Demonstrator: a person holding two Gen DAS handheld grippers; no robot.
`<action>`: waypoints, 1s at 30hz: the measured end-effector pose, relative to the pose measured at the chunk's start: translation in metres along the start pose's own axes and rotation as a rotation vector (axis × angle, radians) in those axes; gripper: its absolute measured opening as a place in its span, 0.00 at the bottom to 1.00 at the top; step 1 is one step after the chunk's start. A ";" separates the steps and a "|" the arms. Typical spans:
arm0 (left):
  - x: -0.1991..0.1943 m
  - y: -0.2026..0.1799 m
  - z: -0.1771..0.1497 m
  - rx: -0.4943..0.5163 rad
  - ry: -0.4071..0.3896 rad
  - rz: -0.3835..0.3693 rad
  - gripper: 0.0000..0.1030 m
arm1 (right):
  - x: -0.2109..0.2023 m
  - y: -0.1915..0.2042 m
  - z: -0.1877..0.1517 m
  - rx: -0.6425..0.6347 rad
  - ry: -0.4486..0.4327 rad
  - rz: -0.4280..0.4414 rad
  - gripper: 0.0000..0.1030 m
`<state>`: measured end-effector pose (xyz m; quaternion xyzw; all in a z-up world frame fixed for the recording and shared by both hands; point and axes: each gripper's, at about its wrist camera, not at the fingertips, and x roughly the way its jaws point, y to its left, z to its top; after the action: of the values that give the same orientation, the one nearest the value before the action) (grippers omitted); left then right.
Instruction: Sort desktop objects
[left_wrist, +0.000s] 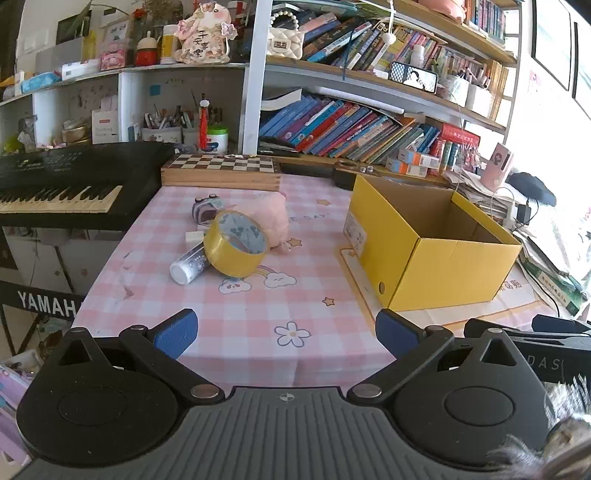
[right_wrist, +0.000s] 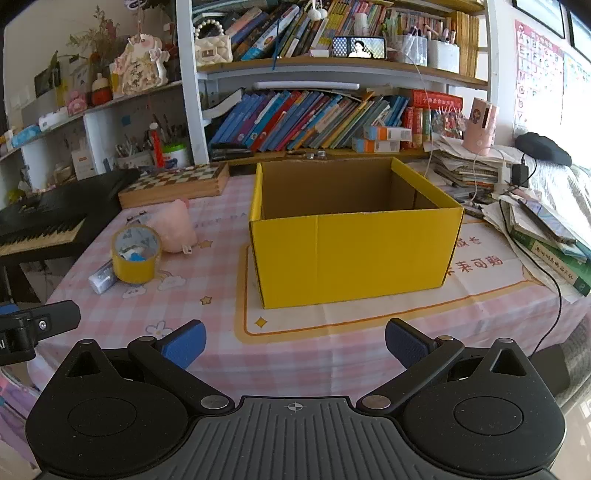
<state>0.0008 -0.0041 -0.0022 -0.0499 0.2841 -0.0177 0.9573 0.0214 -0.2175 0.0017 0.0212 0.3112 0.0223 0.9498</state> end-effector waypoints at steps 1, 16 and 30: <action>0.000 0.000 0.000 -0.001 0.000 0.000 1.00 | 0.001 0.000 0.000 -0.001 0.001 0.000 1.00; 0.006 0.002 0.002 0.003 0.005 0.002 1.00 | 0.004 0.004 0.001 -0.005 0.001 0.008 1.00; 0.007 0.001 0.004 0.015 -0.005 -0.012 1.00 | 0.008 0.006 0.003 -0.011 0.012 0.007 1.00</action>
<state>0.0091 -0.0033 -0.0028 -0.0445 0.2815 -0.0253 0.9582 0.0290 -0.2115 -0.0001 0.0170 0.3168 0.0273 0.9480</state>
